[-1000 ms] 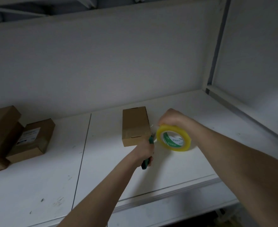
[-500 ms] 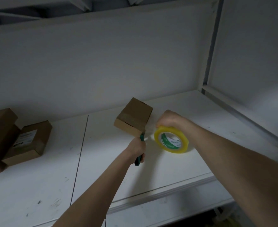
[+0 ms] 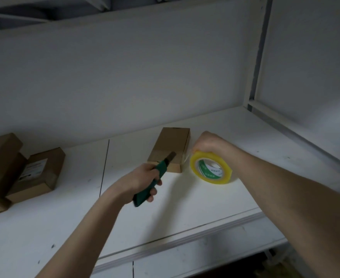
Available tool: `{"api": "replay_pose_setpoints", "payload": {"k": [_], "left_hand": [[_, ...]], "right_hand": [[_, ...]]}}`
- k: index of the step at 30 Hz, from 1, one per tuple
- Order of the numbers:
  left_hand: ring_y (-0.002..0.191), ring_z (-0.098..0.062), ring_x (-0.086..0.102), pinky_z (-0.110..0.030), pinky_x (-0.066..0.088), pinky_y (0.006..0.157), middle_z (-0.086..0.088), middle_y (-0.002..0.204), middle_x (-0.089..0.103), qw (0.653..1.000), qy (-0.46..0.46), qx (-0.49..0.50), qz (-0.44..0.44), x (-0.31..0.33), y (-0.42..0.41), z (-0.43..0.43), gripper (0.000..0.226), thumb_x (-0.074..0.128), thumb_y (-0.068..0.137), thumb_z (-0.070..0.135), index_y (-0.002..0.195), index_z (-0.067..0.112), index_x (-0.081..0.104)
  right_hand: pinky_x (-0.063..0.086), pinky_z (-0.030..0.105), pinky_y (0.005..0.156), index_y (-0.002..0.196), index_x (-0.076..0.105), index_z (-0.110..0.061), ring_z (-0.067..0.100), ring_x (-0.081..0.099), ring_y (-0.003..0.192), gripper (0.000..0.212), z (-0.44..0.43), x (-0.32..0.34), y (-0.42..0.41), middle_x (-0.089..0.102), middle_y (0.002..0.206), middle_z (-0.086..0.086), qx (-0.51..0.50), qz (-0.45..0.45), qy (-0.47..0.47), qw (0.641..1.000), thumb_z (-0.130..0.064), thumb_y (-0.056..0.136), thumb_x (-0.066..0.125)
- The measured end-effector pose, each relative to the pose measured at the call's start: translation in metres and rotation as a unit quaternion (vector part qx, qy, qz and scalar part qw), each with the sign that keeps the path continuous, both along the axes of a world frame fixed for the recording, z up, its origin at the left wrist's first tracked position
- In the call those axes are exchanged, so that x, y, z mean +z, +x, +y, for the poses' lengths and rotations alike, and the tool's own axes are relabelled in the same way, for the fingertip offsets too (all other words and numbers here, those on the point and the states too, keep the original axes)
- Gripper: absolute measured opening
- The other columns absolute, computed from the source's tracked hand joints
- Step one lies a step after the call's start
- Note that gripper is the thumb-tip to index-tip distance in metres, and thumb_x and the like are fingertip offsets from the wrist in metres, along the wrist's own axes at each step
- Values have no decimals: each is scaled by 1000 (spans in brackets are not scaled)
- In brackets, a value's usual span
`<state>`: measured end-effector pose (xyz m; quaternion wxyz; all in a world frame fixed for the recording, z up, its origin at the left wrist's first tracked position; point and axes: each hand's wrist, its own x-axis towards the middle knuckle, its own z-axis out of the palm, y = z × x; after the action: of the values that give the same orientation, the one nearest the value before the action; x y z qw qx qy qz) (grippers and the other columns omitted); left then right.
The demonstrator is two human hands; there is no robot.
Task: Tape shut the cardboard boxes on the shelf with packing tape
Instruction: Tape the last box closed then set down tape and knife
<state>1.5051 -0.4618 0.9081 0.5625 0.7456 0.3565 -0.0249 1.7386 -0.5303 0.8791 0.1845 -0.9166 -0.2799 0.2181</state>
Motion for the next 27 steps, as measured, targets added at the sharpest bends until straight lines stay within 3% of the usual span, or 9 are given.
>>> {"api": "replay_pose_setpoints", "payload": {"k": [4, 17, 23, 27], "left_hand": [[51, -16, 39, -26, 37, 41, -10, 85, 44, 999, -14, 28, -37, -19, 35, -15, 19, 31, 99, 4, 115, 3, 41], [49, -14, 32, -19, 31, 39, -8, 78, 37, 997, -79, 11, 4, -45, 71, -27, 14, 26, 97, 3, 100, 6, 39], [49, -13, 37, -22, 34, 39, -8, 78, 39, 1000, -25, 0, 0, -48, 75, -25, 15, 28, 98, 4, 105, 5, 41], [51, -13, 38, -22, 36, 40, -9, 81, 41, 1000, -13, 14, 2, -45, 75, -18, 21, 30, 99, 6, 115, 0, 42]], "right_hand": [[49, 33, 69, 71, 57, -17, 29, 65, 88, 25, 1, -2, -2, 61, 84, 6, 6, -6, -2, 1000, -38, 69, 71], [46, 27, 59, 75, 59, -15, 22, 61, 71, 25, -3, 0, -5, 61, 76, 4, -10, -18, -19, 1000, -34, 68, 74], [52, 33, 68, 77, 58, -15, 27, 64, 83, 35, -11, 0, -1, 62, 85, 6, -23, 13, 8, 1000, -41, 61, 74], [55, 36, 76, 92, 69, -8, 28, 67, 87, 39, -21, 1, 12, 69, 96, 12, -60, 51, 78, 994, -37, 67, 78]]}}
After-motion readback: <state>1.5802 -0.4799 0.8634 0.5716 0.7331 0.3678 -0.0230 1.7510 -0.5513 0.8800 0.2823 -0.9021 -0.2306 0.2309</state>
